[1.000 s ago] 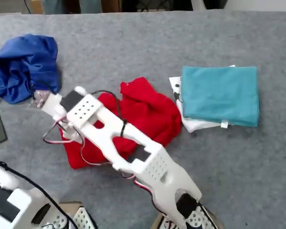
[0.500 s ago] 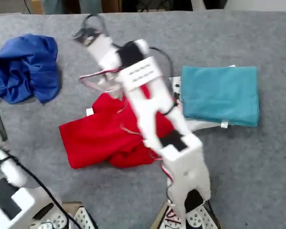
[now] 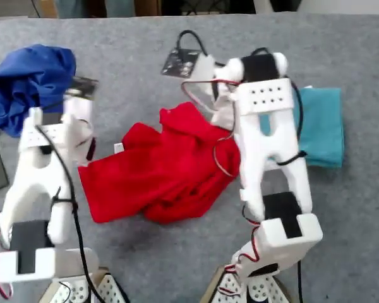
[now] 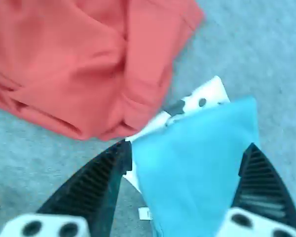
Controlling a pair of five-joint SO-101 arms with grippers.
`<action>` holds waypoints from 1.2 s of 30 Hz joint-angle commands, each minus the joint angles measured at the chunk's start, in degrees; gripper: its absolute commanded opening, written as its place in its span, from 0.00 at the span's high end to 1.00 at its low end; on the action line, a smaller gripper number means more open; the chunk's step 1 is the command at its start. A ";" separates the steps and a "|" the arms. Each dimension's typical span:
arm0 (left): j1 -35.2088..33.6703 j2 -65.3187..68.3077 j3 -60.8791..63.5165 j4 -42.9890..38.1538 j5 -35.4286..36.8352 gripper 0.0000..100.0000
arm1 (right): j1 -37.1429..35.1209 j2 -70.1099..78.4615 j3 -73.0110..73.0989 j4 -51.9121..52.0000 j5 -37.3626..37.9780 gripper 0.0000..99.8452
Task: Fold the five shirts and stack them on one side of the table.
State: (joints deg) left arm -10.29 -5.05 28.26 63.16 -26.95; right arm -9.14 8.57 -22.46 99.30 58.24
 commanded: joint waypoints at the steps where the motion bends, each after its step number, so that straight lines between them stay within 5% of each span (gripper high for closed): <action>1: 2.77 4.40 -1.63 -0.97 -3.96 0.97 | 1.41 -3.03 0.04 -1.41 0.70 0.65; 7: 2.68 18.73 -12.97 8.18 -5.63 0.86 | 1.32 -2.95 0.04 -1.41 0.70 0.65; 20: -5.85 26.29 -36.62 29.01 -23.30 0.90 | 1.23 -0.92 -0.31 -2.46 0.62 0.65; 28: -5.41 28.57 -39.43 30.51 -31.56 0.79 | 1.23 -0.84 -0.40 -2.37 0.62 0.65; 36: -7.43 40.53 -41.10 26.90 -31.82 0.79 | 1.23 -0.57 -0.40 -2.46 0.62 0.65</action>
State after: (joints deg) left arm -16.79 33.54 -10.07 91.03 -58.59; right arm -8.62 8.57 -22.37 97.80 58.24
